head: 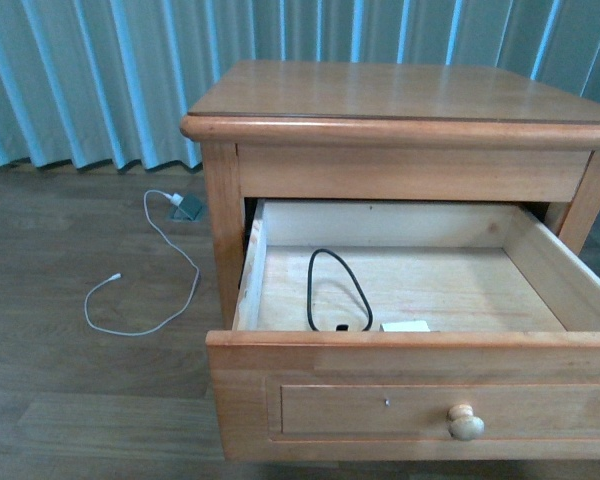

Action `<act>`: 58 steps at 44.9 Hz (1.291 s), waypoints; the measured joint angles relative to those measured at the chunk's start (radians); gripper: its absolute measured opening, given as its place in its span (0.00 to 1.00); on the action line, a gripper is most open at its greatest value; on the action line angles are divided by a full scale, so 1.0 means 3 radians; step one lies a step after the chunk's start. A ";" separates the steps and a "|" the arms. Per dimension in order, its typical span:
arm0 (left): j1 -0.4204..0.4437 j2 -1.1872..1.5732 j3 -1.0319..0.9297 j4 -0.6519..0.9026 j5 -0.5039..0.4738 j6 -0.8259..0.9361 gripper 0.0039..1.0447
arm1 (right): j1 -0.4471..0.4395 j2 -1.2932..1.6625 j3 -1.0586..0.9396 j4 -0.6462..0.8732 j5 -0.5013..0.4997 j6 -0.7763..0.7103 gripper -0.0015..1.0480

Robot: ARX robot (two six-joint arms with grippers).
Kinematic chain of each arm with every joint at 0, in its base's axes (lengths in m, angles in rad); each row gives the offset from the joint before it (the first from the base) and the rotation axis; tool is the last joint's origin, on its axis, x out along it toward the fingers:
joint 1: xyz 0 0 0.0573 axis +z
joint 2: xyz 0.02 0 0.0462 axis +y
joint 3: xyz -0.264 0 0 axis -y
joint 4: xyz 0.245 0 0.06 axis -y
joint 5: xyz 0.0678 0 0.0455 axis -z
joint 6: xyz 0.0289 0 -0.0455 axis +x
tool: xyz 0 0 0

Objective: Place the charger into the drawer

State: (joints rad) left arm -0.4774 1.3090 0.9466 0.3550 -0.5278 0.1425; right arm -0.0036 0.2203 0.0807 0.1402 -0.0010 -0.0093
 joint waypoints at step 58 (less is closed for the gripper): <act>0.1579 -0.3468 -0.2853 -0.0590 0.1752 -0.0491 0.04 | 0.0000 0.0000 0.0000 0.0000 0.0000 0.0000 0.92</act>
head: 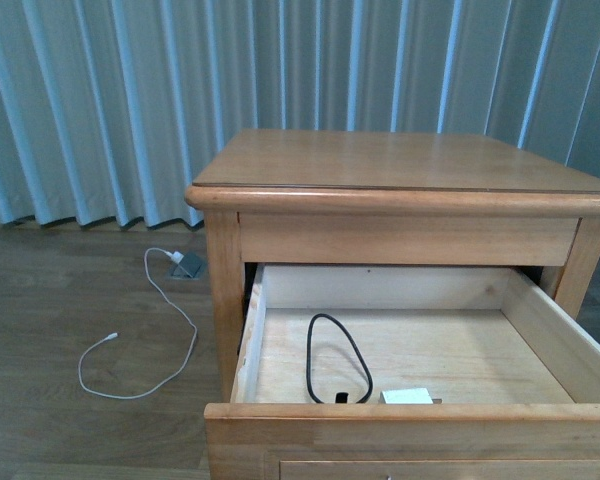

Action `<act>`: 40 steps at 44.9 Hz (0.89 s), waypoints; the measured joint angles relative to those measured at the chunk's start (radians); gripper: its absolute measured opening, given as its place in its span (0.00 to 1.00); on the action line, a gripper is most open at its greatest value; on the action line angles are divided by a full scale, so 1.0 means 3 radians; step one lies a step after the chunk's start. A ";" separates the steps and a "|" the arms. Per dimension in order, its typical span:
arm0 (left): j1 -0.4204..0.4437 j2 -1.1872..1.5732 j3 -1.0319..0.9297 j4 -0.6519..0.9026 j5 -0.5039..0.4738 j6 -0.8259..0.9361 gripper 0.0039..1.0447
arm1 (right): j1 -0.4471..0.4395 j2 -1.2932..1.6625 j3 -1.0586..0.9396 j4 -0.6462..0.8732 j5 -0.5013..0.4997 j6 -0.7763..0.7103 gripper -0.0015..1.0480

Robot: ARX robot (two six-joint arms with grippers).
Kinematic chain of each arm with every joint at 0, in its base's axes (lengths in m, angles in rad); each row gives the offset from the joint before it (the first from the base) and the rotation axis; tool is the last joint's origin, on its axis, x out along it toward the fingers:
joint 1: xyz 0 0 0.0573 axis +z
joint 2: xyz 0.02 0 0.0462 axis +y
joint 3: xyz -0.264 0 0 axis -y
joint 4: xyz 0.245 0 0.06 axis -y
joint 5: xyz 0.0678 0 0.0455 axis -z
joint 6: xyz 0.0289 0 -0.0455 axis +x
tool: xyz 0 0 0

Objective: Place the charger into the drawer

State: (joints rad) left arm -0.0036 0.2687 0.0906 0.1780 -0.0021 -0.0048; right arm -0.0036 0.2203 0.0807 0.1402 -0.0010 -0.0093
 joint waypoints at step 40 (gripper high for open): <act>0.0003 -0.0881 -0.0261 -0.0593 0.0005 0.0000 0.34 | 0.0071 0.0328 0.0235 -0.1137 -0.0581 0.0348 0.92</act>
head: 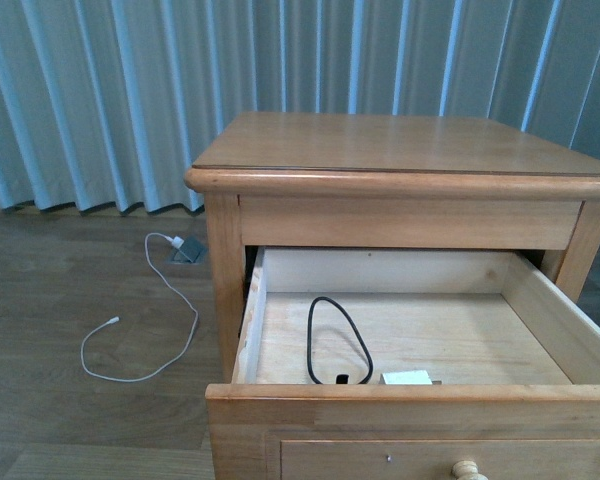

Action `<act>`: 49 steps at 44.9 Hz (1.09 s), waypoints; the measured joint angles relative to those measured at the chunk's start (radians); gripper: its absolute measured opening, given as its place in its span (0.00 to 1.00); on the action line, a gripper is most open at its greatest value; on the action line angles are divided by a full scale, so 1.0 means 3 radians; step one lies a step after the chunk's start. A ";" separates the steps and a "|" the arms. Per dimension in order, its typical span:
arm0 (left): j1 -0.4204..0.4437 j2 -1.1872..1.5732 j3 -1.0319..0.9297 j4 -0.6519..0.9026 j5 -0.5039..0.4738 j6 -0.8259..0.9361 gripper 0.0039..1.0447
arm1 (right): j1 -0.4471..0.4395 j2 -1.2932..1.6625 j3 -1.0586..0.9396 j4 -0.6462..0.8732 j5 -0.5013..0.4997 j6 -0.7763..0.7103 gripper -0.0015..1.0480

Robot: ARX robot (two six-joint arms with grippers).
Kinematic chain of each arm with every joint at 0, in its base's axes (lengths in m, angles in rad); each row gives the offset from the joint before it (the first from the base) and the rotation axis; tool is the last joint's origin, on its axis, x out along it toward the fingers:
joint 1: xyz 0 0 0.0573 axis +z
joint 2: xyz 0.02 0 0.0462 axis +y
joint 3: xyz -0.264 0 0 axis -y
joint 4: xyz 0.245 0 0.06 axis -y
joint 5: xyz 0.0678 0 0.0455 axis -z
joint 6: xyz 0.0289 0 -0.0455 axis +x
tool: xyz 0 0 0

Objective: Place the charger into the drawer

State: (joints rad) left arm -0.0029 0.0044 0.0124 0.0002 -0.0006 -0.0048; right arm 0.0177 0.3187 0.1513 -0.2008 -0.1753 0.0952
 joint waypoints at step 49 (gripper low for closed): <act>0.0001 0.0000 0.0000 0.0000 0.0000 0.0001 0.94 | 0.0969 0.4611 0.1443 0.2066 0.1054 0.0590 0.92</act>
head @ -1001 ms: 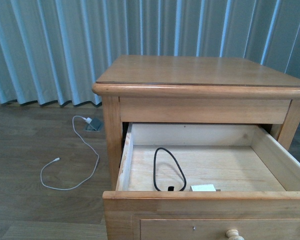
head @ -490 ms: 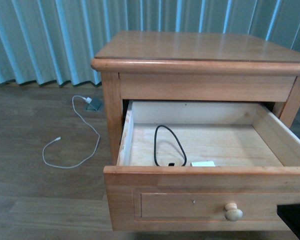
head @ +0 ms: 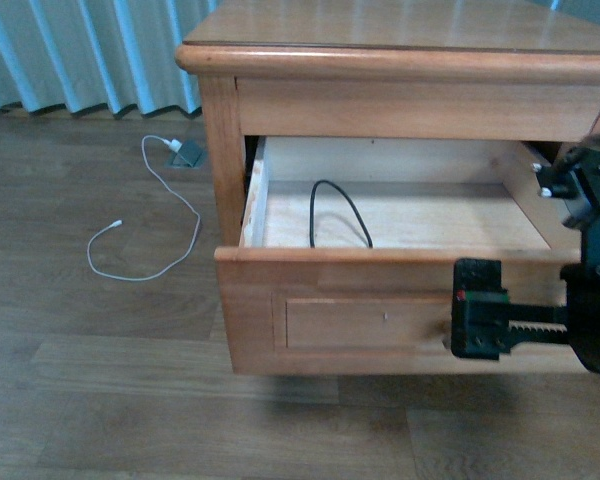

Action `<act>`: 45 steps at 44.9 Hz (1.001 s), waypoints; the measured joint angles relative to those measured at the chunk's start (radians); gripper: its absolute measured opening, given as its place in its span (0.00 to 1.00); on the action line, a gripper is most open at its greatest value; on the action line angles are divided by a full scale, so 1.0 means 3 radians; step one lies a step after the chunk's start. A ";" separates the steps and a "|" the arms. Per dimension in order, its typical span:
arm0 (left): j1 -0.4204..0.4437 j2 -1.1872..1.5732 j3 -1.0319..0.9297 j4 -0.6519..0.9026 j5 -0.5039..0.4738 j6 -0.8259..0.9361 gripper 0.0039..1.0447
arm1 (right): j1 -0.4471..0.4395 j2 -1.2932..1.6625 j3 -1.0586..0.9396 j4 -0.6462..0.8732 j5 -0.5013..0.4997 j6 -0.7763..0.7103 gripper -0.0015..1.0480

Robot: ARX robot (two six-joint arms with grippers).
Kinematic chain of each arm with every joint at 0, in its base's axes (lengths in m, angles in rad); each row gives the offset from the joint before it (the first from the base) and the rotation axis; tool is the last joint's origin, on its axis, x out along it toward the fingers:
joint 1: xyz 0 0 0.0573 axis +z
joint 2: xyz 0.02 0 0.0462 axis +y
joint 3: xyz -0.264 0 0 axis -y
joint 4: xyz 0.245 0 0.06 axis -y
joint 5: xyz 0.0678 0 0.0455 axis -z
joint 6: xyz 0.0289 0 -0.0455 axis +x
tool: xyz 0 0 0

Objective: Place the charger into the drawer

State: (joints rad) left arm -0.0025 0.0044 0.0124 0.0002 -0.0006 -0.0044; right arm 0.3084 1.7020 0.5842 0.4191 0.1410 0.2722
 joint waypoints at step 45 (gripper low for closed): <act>0.0000 0.0000 0.0000 0.0000 0.0000 0.0000 0.94 | -0.0023 0.1963 0.2021 0.1392 0.0464 -0.0539 0.92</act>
State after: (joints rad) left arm -0.0025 0.0044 0.0124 0.0002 -0.0006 -0.0044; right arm 0.3016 2.2910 1.1904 0.8368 0.2802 0.1104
